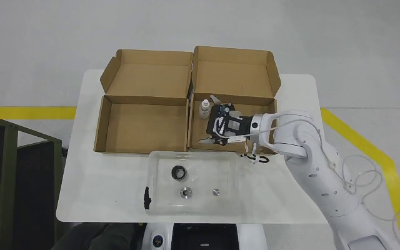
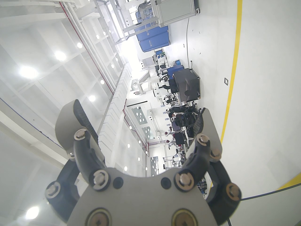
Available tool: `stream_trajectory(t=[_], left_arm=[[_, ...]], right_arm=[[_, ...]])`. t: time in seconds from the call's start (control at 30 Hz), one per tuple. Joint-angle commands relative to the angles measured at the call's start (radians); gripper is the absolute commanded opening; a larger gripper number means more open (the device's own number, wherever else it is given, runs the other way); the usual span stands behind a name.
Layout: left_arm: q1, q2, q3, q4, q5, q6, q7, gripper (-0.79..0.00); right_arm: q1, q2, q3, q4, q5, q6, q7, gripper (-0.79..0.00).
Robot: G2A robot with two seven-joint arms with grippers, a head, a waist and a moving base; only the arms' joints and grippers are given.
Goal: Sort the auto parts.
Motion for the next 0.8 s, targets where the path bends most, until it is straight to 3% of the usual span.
stream_trajectory(t=[0.0, 0.33, 0.77], left_arm=[[0.0, 0.0, 0.0, 0.0, 0.0, 0.0, 0.0, 0.0], [0.0, 0.0, 0.0, 0.0, 0.0, 0.0, 0.0, 0.0], [0.0, 0.0, 0.0, 0.0, 0.0, 0.0, 0.0, 0.0]], right_arm=[[-0.037, 0.008, 0.019, -0.041, -0.009, -0.004, 0.007, 0.0], [-0.206, 0.038, 0.058, -0.182, -0.054, -0.048, 0.029, 0.0], [-0.335, 0.06, 0.026, -0.258, -0.151, -0.09, 0.047, 0.0]])
